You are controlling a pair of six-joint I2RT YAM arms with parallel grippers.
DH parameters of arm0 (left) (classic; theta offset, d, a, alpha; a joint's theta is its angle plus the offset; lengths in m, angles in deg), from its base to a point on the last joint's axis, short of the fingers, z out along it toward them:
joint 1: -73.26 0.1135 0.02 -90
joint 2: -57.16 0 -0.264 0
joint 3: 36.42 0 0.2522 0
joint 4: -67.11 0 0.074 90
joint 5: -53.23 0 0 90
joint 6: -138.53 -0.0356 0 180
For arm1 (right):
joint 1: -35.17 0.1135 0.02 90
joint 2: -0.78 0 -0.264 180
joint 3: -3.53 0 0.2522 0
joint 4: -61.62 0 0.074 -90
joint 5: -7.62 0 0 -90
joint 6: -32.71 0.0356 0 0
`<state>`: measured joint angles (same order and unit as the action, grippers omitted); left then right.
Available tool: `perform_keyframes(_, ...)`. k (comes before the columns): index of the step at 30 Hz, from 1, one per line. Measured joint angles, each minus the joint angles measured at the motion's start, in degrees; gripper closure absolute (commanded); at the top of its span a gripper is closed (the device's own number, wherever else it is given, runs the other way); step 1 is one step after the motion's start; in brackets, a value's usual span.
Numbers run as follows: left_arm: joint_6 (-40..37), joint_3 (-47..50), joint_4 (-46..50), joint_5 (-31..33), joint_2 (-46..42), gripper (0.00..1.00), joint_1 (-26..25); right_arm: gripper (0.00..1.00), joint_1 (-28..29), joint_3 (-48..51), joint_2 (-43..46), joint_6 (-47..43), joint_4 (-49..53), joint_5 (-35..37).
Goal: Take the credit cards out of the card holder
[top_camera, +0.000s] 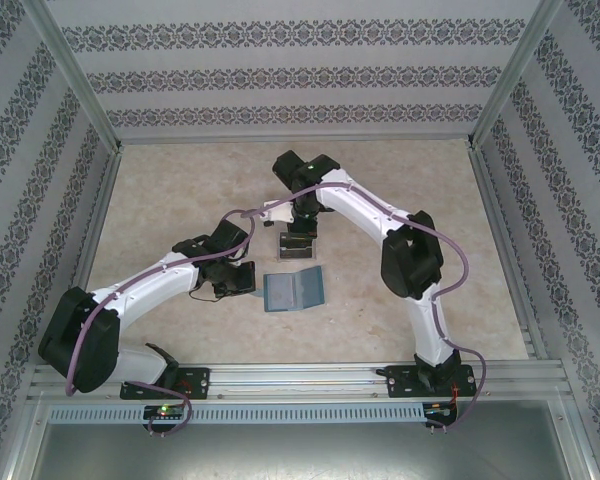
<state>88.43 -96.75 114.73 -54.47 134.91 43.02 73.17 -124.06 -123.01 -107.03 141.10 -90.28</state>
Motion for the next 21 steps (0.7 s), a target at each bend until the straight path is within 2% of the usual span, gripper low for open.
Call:
perform_keyframes(10,0.0,0.0,0.0,0.0,0.0,0.94,0.7,0.99,0.0,-1.0,-2.9,0.3,2.0,-1.4)
perform_keyframes(16,0.0,0.0,0.0,0.0,0.4,0.94,0.7,0.85,0.0,-1.6,-4.2,1.3,2.3,-2.0)
perform_keyframes(21,0.0,0.0,0.0,-0.5,1.0,0.94,0.7,0.78,0.0,-2.2,-4.3,3.0,1.7,-0.4)
